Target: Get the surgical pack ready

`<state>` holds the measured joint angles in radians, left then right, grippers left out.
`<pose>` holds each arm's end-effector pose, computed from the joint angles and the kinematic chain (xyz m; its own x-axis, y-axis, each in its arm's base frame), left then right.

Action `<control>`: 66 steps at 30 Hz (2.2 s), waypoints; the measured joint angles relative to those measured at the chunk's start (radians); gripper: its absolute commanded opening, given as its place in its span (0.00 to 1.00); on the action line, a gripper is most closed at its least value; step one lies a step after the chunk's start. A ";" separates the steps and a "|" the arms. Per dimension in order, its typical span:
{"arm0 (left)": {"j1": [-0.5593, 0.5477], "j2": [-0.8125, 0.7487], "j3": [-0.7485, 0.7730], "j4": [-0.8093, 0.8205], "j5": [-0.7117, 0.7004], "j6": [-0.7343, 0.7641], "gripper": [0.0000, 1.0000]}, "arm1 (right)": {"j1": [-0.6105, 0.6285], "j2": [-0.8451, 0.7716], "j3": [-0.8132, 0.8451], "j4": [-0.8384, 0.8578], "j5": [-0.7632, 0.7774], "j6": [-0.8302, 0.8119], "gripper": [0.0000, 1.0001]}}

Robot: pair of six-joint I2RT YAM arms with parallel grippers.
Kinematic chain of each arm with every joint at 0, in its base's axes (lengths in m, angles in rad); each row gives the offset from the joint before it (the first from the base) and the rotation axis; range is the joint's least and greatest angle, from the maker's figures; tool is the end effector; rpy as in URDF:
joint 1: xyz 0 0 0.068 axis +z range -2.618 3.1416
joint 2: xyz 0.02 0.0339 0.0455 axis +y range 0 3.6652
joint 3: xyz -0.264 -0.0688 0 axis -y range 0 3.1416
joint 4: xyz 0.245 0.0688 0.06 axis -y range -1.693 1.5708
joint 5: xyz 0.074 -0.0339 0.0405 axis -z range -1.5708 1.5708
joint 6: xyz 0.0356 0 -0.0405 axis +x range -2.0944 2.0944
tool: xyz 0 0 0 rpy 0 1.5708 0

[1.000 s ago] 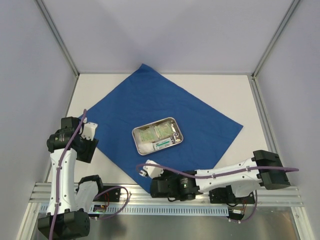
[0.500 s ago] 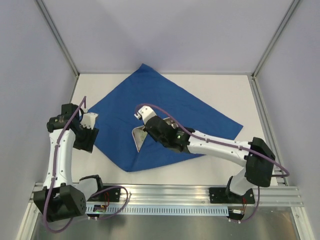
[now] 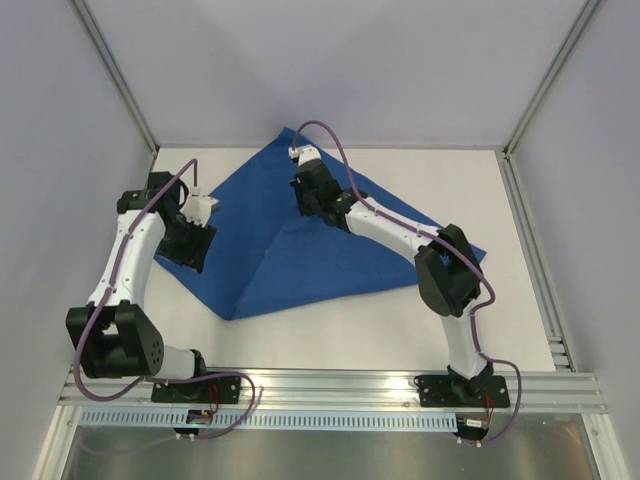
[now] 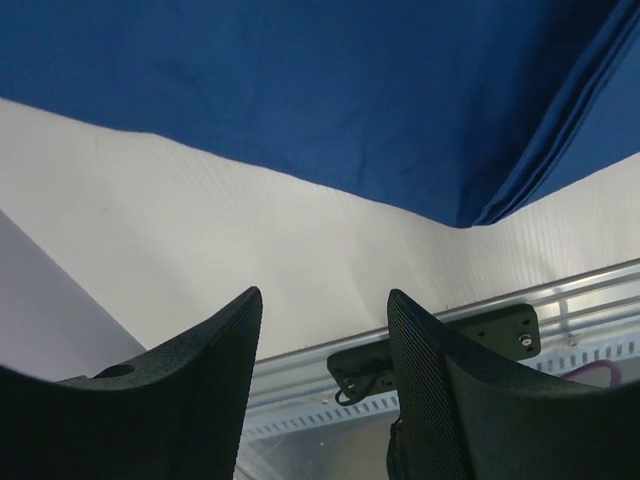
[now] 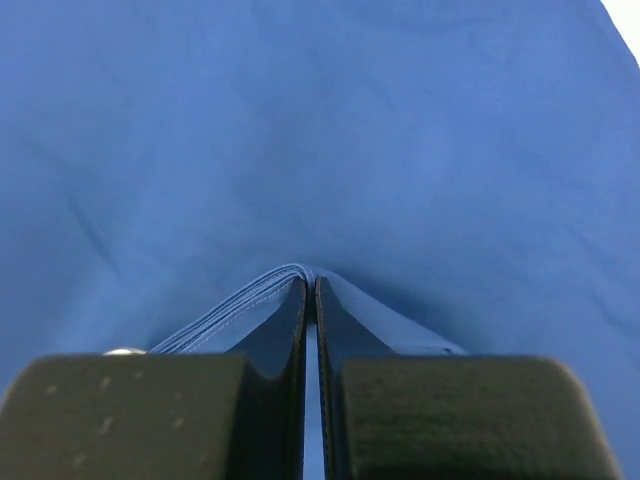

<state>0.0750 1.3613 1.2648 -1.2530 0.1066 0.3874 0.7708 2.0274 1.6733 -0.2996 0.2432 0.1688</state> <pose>0.2384 0.0141 0.3011 -0.9201 0.3076 -0.2424 0.3201 0.9473 -0.0132 0.3454 0.3235 0.2558 -0.5206 -0.2783 -0.8072 -0.4581 0.8888 -0.0110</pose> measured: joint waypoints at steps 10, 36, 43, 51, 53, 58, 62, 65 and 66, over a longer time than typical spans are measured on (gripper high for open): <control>-0.061 0.208 0.082 0.046 0.070 0.019 0.61 | -0.129 0.251 0.201 -0.018 -0.111 0.183 0.00; -0.160 0.323 0.137 0.018 0.208 0.099 0.66 | -0.233 0.449 0.455 -0.055 -0.208 0.357 0.77; -0.172 0.330 0.128 0.011 0.236 0.101 0.65 | -0.289 0.189 0.272 -0.073 -0.243 0.266 0.67; -0.286 0.351 0.116 0.052 0.239 0.079 0.44 | -0.283 -0.349 -0.301 -0.014 -0.217 0.211 0.00; -0.331 0.350 0.116 0.061 0.236 0.077 0.39 | -0.280 -0.390 -0.403 -0.005 -0.217 0.216 0.00; -0.394 0.429 0.121 0.076 0.222 0.065 0.32 | -0.280 -0.389 -0.573 -0.029 -0.217 0.219 0.00; -0.391 0.581 0.121 0.122 0.174 0.047 0.33 | -0.280 -0.366 -0.621 0.000 -0.216 0.230 0.00; -0.387 0.635 0.121 0.143 0.145 0.031 0.33 | -0.280 -0.344 -0.662 0.035 -0.216 0.245 0.00; -0.387 0.640 0.121 0.145 0.141 0.024 0.33 | -0.280 -0.331 -0.672 0.044 -0.217 0.253 0.00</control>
<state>-0.3119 2.0014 1.3857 -1.1084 0.2478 0.4118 0.4904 1.6966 1.0012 -0.2554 0.0265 0.4213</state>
